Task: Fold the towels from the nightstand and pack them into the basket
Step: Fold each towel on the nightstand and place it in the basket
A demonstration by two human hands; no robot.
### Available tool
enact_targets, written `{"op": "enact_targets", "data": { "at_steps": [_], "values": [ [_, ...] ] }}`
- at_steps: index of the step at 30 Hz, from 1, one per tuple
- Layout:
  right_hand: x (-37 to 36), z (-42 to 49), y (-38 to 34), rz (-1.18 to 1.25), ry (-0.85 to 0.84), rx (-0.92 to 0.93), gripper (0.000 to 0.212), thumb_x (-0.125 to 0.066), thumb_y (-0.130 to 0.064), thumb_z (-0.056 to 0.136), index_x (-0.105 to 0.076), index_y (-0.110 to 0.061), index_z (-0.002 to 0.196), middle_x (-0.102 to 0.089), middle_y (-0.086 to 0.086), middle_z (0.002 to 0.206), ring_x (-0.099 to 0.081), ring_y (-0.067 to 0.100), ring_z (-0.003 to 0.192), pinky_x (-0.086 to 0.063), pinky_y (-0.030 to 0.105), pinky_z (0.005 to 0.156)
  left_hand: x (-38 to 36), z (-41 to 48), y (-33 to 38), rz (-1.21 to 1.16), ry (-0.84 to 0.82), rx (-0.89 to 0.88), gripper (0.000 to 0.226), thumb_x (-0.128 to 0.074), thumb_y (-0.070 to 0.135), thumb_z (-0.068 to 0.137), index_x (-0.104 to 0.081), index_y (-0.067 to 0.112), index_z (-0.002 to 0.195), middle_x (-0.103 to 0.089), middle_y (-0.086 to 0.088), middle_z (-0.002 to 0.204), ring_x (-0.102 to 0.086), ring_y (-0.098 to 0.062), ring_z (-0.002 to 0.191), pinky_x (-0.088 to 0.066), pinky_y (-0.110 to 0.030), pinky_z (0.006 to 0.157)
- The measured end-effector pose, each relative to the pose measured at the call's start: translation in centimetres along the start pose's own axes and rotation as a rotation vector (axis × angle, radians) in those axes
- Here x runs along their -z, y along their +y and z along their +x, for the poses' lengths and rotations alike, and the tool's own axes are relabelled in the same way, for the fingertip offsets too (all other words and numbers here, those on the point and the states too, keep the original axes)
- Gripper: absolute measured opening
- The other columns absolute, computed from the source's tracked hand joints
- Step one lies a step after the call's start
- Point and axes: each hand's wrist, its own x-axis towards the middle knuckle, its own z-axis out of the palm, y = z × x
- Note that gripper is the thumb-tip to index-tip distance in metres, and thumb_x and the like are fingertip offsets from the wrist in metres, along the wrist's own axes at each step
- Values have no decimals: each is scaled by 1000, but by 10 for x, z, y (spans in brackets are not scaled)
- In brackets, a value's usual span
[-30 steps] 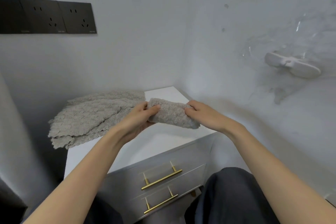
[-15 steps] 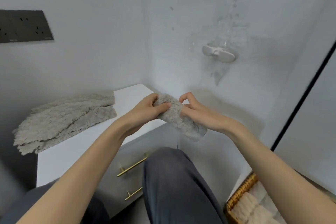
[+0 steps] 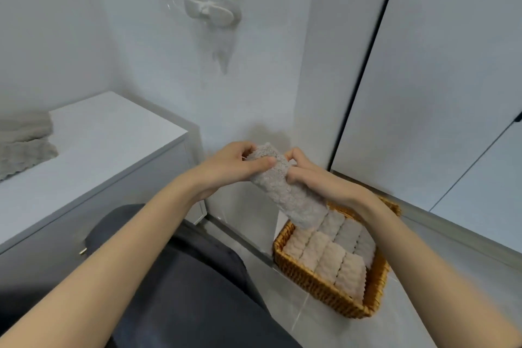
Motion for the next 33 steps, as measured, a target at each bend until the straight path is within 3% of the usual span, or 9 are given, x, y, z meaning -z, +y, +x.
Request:
{"op": "enact_targets", "data": {
  "at_steps": [8, 13, 19, 23, 24, 26, 28, 31, 33],
  "values": [
    [25, -35, 89, 140, 164, -159, 31, -48, -35, 74, -39, -21, 101, -39, 1, 95, -40, 14, 82, -35, 32, 71, -82, 40, -12, 8, -60, 19, 42, -58, 37, 92, -50, 15, 127, -52, -1, 123, -55, -12, 109, -51, -31, 93],
    [35, -30, 173, 242, 346, -381, 32, -48, -44, 79, -37, -25, 102, -39, -1, 90, -40, 11, 71, -32, 25, 58, -116, 65, -37, 147, -62, 64, 39, -50, 30, 97, -46, 14, 133, -48, -1, 124, -49, -17, 117, -42, -29, 95],
    [36, -1, 269, 622, 732, -572, 27, -57, -23, 92, -38, -14, 109, -52, 6, 93, -58, 15, 78, -48, 24, 54, -150, 90, -77, 227, -185, 140, 34, -48, 24, 99, -47, 16, 132, -49, -2, 132, -47, -9, 107, -35, -19, 83],
    [38, 30, 312, 738, 971, -658, 14, -58, -15, 91, -44, -15, 89, -55, 7, 81, -57, 15, 67, -43, 16, 38, -167, 106, -102, 288, -243, 153, 34, -47, 25, 99, -49, 16, 131, -47, -4, 135, -52, -19, 117, -42, -24, 90],
    [38, 38, 320, 789, 1001, -665, 12, -57, -15, 91, -46, -14, 88, -57, 7, 82, -59, 16, 70, -48, 18, 43, -169, 108, -106, 297, -249, 157, 32, -47, 25, 99, -50, 17, 130, -49, -3, 132, -56, -21, 113, -45, -27, 88],
    [39, 54, 332, 877, 1014, -679, 17, -56, -16, 93, -49, -10, 108, -59, 13, 100, -62, 24, 92, -58, 36, 73, -174, 112, -114, 297, -252, 156, 29, -47, 23, 98, -52, 20, 127, -54, 1, 120, -62, -20, 99, -49, -25, 80],
    [38, 72, 349, 912, 1019, -715, 37, -56, -17, 94, -42, -7, 127, -56, 17, 118, -58, 30, 109, -52, 48, 92, -181, 117, -125, 293, -260, 152, 25, -47, 21, 98, -54, 23, 122, -52, 6, 111, -56, -3, 86, -45, -6, 67],
    [37, 96, 365, 965, 1008, -751, 43, -57, -18, 94, -40, -9, 132, -54, 16, 125, -56, 31, 112, -49, 52, 95, -188, 123, -137, 312, -310, 138, 28, -46, 21, 98, -52, 19, 126, -50, 2, 123, -46, 4, 82, -35, 2, 63],
    [36, 109, 372, 1013, 1004, -738, 44, -57, -15, 94, -38, -9, 133, -54, 16, 127, -56, 31, 113, -49, 53, 95, -191, 125, -139, 343, -343, 115, 35, -44, 23, 99, -48, 17, 133, -44, -1, 136, -48, -1, 95, -32, 1, 67]
  ]
}}
